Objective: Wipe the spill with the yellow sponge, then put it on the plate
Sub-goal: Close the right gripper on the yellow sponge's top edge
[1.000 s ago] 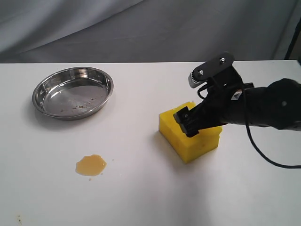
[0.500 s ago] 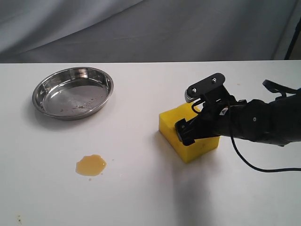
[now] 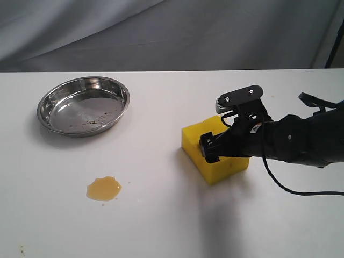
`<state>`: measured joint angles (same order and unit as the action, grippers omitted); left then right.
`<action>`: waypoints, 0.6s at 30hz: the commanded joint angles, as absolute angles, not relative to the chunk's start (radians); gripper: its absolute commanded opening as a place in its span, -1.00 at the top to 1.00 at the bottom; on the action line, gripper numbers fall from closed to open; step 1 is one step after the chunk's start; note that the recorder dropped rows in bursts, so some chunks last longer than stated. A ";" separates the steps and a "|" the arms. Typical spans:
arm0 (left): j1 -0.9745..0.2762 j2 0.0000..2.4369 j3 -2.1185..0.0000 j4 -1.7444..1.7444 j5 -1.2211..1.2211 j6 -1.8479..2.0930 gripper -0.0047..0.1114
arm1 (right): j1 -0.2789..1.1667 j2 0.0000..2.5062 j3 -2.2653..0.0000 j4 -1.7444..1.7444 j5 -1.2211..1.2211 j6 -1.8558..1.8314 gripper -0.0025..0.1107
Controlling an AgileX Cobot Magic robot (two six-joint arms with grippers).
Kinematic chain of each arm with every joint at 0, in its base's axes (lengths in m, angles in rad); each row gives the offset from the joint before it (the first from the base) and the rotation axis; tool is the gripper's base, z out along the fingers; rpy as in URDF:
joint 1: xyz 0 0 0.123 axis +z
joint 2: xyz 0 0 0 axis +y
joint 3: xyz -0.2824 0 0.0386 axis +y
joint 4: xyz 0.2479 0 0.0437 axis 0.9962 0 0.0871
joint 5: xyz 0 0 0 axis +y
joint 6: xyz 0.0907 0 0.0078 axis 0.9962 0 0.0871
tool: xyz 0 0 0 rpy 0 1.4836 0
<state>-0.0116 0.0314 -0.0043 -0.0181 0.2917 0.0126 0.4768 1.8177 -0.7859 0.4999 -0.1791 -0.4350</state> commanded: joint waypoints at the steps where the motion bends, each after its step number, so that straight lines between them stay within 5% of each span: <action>1: -0.018 0.035 0.000 -0.020 0.282 0.013 0.92 | 0.479 1.823 -0.788 0.500 -0.198 -0.407 -0.91; 18: -0.018 0.035 0.000 -0.020 0.282 0.012 0.92 | 0.487 1.757 -0.788 0.477 -0.191 -0.350 -0.91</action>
<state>-0.0116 0.0314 -0.0043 -0.0181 0.2917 0.0126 0.4768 1.7933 -0.7859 0.4864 -0.1823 -0.3734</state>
